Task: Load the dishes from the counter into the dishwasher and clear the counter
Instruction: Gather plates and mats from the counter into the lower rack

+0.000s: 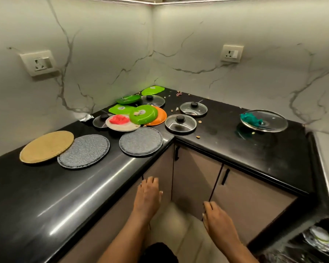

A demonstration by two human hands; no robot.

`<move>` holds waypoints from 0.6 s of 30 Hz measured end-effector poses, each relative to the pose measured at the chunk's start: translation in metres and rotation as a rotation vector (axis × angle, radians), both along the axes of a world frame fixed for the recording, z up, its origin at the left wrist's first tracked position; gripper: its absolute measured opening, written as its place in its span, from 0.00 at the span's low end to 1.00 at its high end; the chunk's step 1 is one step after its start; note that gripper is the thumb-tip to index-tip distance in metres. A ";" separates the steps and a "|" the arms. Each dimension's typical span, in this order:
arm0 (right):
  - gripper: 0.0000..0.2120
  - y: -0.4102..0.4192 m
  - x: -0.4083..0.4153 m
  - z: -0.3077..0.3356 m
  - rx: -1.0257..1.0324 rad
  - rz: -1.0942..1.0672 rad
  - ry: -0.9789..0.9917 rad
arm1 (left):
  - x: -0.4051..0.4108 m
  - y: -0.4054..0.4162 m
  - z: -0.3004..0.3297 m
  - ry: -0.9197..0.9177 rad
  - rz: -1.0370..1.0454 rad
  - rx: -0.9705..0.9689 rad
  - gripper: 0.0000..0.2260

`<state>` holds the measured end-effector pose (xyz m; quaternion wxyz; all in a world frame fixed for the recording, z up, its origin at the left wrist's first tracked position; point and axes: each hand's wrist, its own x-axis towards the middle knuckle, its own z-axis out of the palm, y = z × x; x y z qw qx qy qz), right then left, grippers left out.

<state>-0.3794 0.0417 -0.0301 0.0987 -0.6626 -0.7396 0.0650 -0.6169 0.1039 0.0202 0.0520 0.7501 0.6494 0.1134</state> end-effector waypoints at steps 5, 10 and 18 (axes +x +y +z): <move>0.15 0.048 -0.036 0.019 0.078 0.048 0.005 | -0.035 0.042 0.014 -0.021 0.052 0.043 0.18; 0.14 0.112 -0.067 0.034 0.183 0.067 0.040 | -0.068 0.091 0.027 -0.039 0.105 0.086 0.19; 0.08 0.248 -0.088 0.048 0.311 0.218 0.152 | -0.084 0.196 0.026 0.022 0.174 0.007 0.28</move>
